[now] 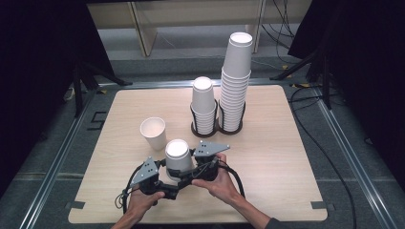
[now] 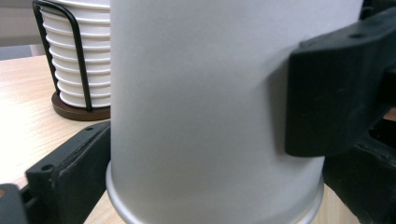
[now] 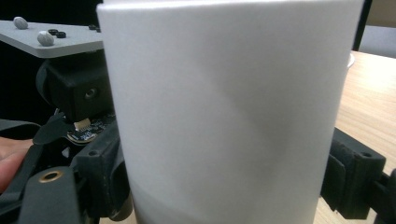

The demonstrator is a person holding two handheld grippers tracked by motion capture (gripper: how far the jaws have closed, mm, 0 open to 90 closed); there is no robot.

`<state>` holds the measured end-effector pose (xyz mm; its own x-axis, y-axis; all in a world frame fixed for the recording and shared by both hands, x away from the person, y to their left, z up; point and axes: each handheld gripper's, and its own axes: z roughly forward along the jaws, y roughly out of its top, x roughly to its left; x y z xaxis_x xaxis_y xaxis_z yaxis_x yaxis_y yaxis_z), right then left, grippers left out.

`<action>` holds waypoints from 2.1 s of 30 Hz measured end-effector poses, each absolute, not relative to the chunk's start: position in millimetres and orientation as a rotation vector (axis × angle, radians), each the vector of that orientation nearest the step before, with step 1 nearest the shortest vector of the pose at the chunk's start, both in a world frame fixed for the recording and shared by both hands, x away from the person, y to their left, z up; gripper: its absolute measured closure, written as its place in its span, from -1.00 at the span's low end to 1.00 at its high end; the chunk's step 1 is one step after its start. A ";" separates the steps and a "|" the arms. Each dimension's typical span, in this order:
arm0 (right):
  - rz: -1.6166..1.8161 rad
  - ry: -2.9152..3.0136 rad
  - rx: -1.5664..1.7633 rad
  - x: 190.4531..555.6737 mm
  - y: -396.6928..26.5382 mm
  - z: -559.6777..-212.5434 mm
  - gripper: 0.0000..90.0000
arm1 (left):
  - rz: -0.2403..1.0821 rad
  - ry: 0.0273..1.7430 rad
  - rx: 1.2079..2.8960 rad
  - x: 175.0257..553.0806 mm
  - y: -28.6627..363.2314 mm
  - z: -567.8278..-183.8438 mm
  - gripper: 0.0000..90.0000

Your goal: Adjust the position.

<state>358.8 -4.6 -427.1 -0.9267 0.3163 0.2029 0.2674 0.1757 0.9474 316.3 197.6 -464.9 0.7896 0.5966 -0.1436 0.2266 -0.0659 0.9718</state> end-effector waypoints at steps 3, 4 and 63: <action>1.892 2.367 0.585 358.5 -4.9 -426.9 -0.62 | 0.351 0.665 1.661 315.3 199.2 -462.8 -0.93; 1.876 2.394 0.600 357.1 -5.6 -425.5 -0.63 | 0.355 0.665 1.659 315.1 199.2 -462.4 -0.92; 1.990 2.398 0.662 370.8 -20.6 -375.3 -0.44 | 0.470 0.592 1.670 312.6 201.7 -460.4 -0.92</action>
<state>370.8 -20.6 -375.3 -0.9126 0.2856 0.2927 0.3403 0.1337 0.9308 312.6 201.7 -460.4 0.7858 0.6182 -0.0177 0.1232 -0.1283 0.9841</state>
